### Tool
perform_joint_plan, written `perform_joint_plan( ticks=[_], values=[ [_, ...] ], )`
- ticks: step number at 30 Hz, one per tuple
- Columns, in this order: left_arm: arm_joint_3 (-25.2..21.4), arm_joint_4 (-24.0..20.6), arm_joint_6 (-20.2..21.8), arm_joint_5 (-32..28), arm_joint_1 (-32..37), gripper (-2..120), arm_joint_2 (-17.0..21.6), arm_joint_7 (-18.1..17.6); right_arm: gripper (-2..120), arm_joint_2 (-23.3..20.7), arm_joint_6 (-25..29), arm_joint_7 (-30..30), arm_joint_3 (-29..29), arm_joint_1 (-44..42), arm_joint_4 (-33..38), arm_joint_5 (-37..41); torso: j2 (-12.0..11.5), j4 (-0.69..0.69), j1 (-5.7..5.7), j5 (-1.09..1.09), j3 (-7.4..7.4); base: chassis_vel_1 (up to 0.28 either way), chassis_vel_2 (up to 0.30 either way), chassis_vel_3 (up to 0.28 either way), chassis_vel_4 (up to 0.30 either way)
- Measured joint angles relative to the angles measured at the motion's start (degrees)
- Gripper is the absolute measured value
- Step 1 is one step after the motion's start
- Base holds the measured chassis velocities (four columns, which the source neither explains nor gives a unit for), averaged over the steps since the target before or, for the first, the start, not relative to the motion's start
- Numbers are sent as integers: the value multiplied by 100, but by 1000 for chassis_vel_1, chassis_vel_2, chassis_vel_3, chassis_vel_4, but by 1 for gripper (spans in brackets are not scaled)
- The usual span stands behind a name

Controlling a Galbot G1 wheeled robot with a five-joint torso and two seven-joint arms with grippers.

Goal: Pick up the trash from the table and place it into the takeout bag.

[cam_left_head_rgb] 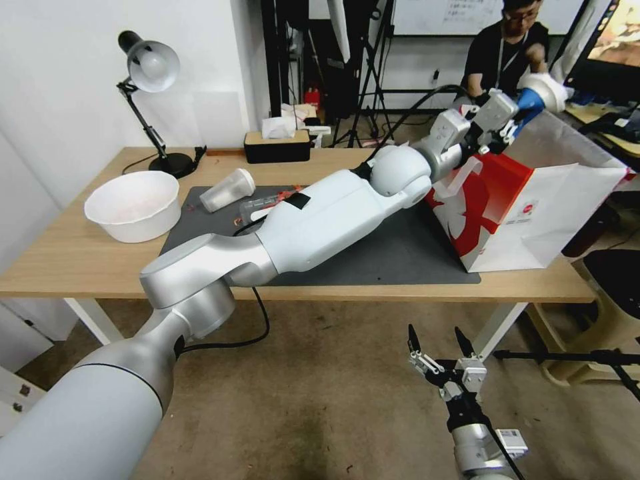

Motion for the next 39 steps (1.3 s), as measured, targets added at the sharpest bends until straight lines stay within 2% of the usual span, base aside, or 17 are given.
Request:
perform_joint_plan(
  ticks=[5,6,9,17,18,20,24,25,26,28,29,30,32,33,35,36,39],
  values=[
    [29,53,-35,27,-9,19,-9,2,100,10,21,-1,-1,2,-33,0,0,0,0,0,0,0,0,0,0],
    [45,69,-52,51,-10,27,-10,3,100,19,33,-2,-1,5,-41,0,0,0,0,0,0,0,0,0,0],
    [47,77,-54,67,-10,34,-9,3,100,26,35,-2,0,9,-46,1,0,0,0,0,0,0,0,0,0],
    [0,12,-73,83,6,68,37,-40,100,87,35,-3,-4,26,-53,-6,0,0,0,0,0,0,0,0,0],
    [0,12,-73,83,6,68,37,-40,100,87,35,-3,-4,26,-53,-6,0,0,0,0,0,0,0,0,0],
    [-111,-130,-58,5,91,81,130,-323,100,116,35,-5,-7,16,-52,-23,0,0,0,0,0,0,0,0,0],
    [-170,-243,-1,-23,203,93,265,-482,100,131,34,-5,-6,6,-39,-25,0,0,0,0,0,0,0,0,0],
    [-233,-353,101,-23,293,97,344,-727,100,136,32,-5,-2,2,-32,-26,0,0,0,-1,0,0,0,0,0],
    [-233,-353,101,-23,293,97,344,-727,100,136,32,-5,-2,2,-32,-26,0,0,0,-1,0,0,0,0,0],
    [-445,-712,683,-60,536,100,454,-1610,100,137,29,-5,3,0,-32,-30,0,0,0,-1,0,0,0,0,0],
    [-513,-822,892,-71,610,100,487,-1883,100,137,29,-5,4,0,-38,-30,1,0,0,-2,0,0,0,0,0],
    [-513,-822,892,-71,610,100,487,-1883,100,137,29,-5,4,0,-38,-30,1,0,0,-2,0,0,0,0,0],
    [-671,-1072,1323,28,818,100,634,-2501,100,137,32,-21,-6,13,-74,-31,1,0,-1,-1,0,0,0,0,0],
    [-671,-1072,1323,28,818,100,634,-2501,100,137,32,-21,-6,13,-74,-31,1,0,-1,-1,0,0,0,0,0],
    [-811,-1182,1736,-44,933,100,715,-3132,100,163,33,-46,-43,25,-103,-43,1,1,-1,-2,0,0,0,0,0],
    [-811,-1182,1736,-44,933,100,715,-3132,100,163,33,-46,-43,25,-103,-43,1,1,-1,-2,0,0,0,0,0],
    [-972,-1320,2021,-70,1041,100,763,-3574,100,186,33,-54,-61,37,-117,-52,1,0,-1,-2,0,0,0,0,0]
  ],
)
